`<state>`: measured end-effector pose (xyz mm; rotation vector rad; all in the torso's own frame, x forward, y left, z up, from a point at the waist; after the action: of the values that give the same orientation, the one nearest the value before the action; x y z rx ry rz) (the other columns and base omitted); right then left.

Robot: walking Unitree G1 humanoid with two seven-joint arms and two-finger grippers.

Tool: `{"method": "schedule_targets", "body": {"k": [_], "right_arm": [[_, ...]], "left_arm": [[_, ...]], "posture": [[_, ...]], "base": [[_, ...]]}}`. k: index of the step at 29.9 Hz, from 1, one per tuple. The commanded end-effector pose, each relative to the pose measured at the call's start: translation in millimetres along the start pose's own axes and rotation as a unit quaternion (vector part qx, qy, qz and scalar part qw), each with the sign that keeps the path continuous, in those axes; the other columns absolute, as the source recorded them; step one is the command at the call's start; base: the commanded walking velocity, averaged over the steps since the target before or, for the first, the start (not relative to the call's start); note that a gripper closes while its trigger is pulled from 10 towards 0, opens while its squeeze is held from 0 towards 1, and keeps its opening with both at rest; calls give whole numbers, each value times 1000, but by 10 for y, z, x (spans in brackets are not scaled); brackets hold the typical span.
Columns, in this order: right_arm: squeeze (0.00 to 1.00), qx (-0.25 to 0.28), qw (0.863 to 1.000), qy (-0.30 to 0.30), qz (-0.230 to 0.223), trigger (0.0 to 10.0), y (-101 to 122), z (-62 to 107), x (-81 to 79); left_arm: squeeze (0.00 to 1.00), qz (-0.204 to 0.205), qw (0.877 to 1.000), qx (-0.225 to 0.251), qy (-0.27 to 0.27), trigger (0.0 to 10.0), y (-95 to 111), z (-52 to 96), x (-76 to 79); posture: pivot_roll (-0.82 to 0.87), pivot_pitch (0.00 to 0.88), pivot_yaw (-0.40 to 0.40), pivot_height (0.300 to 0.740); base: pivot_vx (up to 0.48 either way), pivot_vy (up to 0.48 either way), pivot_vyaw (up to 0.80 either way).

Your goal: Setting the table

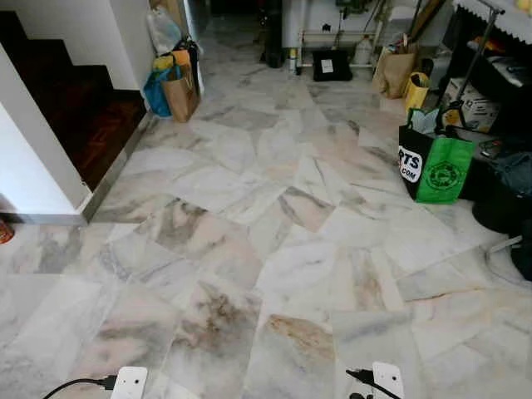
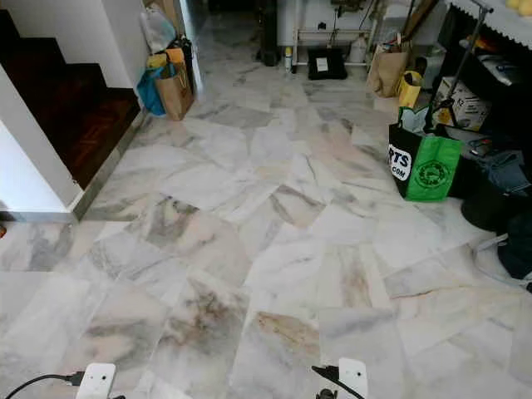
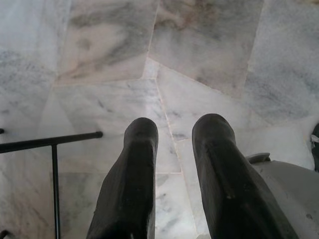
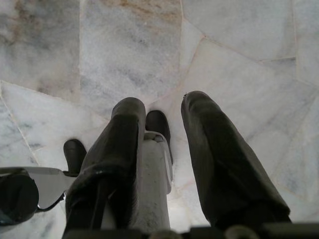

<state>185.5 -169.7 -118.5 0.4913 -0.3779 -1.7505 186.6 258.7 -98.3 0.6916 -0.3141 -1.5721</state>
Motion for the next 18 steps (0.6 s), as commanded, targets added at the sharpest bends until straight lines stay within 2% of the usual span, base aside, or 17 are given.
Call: {"method": "schedule_targets", "body": {"k": [1, 6, 8, 12, 13, 14, 18], "right_arm": [[0, 2, 1000, 0, 3, 10000, 58, -9, -9], [0, 5, 1000, -5, 3, 10000, 108, -5, 64], [0, 5, 1000, -10, 4, 10000, 118, 5, 145], [0, 5, 1000, -12, 4, 10000, 121, 11, 189], [0, 5, 1000, -13, 5, 10000, 124, 13, 205], [0, 5, 1000, -14, 5, 10000, 126, 15, 215], [0, 4, 1000, -12, 6, 10000, 119, 10, 183]], "left_arm": [[0, -12, 1000, -10, -3, 10000, -65, 13, -7], [0, -13, 1000, -14, 0, 10000, -110, 26, -27], [0, -4, 1000, -20, 1, 10000, -156, 37, -34], [0, -6, 1000, -22, -2, 10000, -179, 42, 5], [0, -6, 1000, -24, -4, 10000, -192, 43, 27], [0, -7, 1000, -25, -4, 10000, -198, 44, 38], [0, -9, 1000, -27, -8, 10000, -200, 42, 76]], "posture": [[24, 0, 28, 740], [29, 0, 23, 740], [29, 0, 20, 740], [29, 0, 18, 740], [30, 0, 16, 740], [30, 0, 16, 740], [30, 0, 16, 740]], "base": [[0, -472, -800], [0, -451, -800], [0, 0, 0], [0, 0, 0], [0, 0, -800], [0, 0, -800], [0, 0, 0]]}}
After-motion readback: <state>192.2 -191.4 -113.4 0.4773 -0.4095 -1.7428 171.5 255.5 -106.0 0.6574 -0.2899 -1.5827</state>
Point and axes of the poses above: a point about 5 cm out from each wrist's last joint towards the gripper, its own z axis pointing back from the gripper into the wrist, its own y axis along the axis of the wrist's last joint, x = y × z, the point moved 3 cm from there along -z, pointing out of the wrist towards the gripper, and after that the axes turned 3 degrees about -z, right-handed, at the moved point
